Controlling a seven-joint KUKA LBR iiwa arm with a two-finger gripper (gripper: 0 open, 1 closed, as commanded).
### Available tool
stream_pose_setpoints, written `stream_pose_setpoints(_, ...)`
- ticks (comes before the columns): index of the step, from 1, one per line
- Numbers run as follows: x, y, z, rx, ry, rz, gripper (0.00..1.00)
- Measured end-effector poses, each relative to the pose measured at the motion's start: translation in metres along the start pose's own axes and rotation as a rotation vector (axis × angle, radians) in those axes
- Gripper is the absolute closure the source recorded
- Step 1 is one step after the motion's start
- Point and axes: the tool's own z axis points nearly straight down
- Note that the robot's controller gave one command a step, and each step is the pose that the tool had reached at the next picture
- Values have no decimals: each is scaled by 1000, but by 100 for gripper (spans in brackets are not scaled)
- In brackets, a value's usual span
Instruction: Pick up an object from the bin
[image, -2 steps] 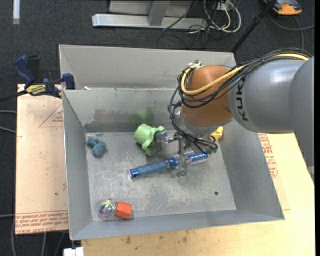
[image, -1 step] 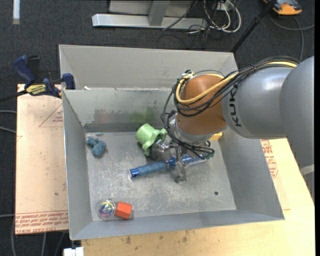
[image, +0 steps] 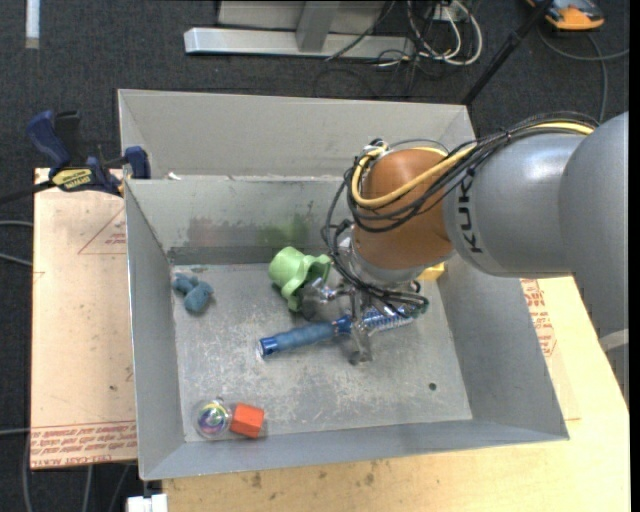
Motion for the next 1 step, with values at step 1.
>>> stream_pose_setpoints(1, 0, 0, 0, 0, -1, 1, 100)
